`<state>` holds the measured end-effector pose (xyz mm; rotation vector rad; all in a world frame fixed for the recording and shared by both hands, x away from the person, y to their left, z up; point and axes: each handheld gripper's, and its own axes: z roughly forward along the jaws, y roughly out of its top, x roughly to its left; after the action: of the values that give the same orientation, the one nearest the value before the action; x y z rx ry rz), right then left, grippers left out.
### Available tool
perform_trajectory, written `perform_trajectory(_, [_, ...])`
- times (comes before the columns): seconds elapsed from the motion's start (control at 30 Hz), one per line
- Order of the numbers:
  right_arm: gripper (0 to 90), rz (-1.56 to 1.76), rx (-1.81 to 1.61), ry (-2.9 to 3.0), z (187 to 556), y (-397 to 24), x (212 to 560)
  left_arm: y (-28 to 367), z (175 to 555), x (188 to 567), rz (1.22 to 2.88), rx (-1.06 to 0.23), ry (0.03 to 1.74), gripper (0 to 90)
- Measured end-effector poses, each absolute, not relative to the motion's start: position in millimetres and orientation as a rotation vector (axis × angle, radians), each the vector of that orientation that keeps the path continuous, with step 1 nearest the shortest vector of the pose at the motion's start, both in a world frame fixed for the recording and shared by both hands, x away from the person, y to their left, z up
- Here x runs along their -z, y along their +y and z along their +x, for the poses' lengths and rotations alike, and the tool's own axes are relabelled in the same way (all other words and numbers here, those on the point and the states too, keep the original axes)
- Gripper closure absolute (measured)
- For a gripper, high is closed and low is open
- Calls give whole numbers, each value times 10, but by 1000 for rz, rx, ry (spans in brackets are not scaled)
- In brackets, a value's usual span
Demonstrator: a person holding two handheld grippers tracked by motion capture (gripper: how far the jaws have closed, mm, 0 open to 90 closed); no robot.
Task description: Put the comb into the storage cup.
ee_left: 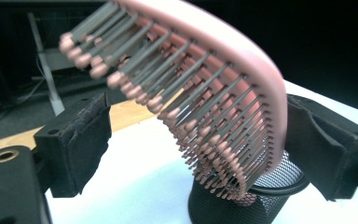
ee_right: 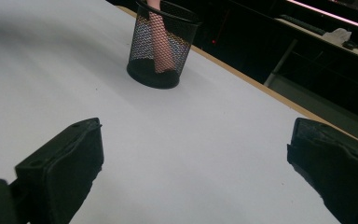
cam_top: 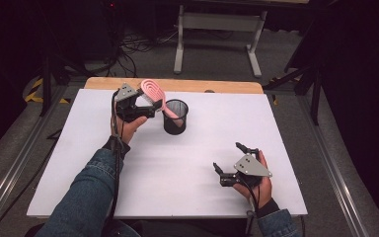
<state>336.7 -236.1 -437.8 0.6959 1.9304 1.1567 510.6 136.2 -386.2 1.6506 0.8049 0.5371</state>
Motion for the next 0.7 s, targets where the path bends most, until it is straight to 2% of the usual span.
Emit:
perform_trajectory(0.3, [41,693,-1159,1929,3360,-2357,4372,1414,5058,3806,1650,-579,791,73])
perform_trajectory(0.7, [41,689,-1162,1925,3350,-2348,4364,1478,4982,3740,1685,-650,771,64])
